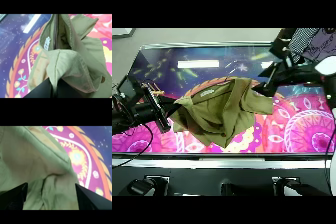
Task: Fold the clothes and pants, and hang the long-sleeved shirts on hangers.
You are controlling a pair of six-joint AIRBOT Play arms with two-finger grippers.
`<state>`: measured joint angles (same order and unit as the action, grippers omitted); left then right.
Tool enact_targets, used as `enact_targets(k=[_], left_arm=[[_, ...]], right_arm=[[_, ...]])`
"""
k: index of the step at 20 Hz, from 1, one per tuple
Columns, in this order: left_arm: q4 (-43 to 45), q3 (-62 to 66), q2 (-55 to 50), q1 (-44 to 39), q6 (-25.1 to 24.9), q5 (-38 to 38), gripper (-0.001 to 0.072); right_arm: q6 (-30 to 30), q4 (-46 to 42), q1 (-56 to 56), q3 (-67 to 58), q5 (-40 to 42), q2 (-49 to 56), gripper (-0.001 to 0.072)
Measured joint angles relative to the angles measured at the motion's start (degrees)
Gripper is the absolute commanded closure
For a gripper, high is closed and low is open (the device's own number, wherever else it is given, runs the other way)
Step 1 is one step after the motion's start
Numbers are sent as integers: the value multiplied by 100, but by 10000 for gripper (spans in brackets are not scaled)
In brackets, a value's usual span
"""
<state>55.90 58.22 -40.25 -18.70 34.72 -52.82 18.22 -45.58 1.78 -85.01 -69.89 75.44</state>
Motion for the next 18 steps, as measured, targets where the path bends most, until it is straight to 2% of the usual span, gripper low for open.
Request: enact_targets(k=[10, 11, 13, 15, 18], left_arm=[[-2, 0, -2, 0, 37, -35, 689], [-2, 0, -4, 0, 37, -35, 689], [-4, 0, -4, 0, 39, -35, 690], [2, 0, -4, 0, 37, -22, 689], [4, 0, -4, 2, 39, -35, 689]], right_arm=[[-448, 420, 404, 0, 619, 577, 51], [-492, 470, 409, 0, 640, 623, 103], [-562, 538, 415, 0, 671, 699, 323], [-680, 549, 417, 0, 629, 739, 680], [-678, 535, 409, -2, 404, 745, 688]])
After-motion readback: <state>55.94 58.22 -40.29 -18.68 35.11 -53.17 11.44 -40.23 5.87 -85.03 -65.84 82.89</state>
